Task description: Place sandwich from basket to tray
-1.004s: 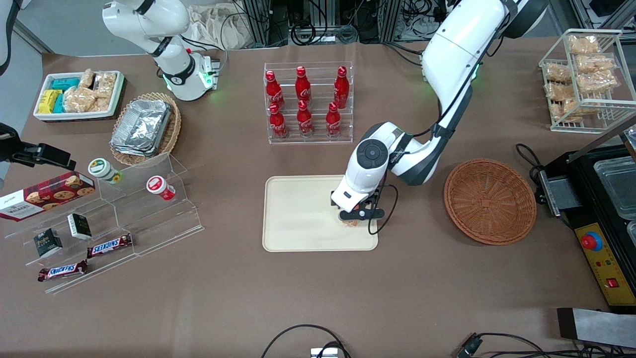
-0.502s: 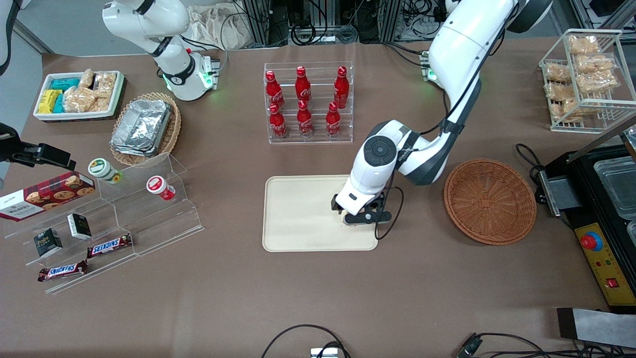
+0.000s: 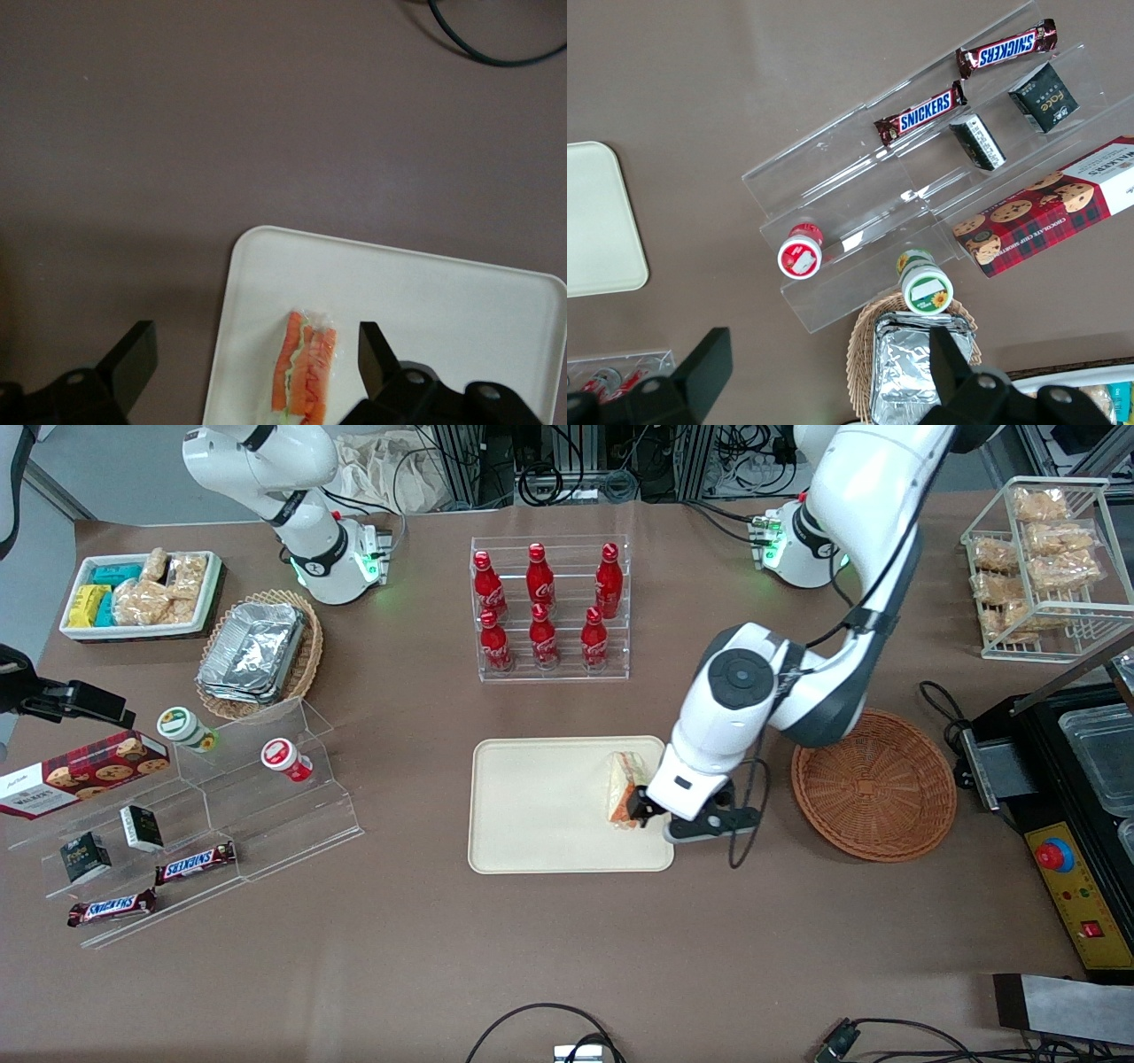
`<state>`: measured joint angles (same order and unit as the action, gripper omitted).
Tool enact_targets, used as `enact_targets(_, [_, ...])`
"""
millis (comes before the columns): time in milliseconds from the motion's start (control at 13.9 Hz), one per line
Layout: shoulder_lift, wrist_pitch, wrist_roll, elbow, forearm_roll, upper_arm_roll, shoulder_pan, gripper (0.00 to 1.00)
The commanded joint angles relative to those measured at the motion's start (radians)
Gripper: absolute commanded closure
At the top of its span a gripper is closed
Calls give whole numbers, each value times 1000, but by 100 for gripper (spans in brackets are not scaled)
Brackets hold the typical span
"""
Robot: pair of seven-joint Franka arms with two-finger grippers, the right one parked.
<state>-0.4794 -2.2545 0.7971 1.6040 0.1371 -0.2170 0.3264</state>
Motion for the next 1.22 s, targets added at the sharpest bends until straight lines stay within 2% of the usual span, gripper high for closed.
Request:
enact_targets(0, [2,117,21,-90,18,-1,-33,0])
enact_targets(215, [33,165,11,-108,18,-1,-102,0])
enact_targets(717, [74,286,-4,-113,22,4,-158,0])
enact_targets(1148, [157,415,-249,-104,22,5,-295,0])
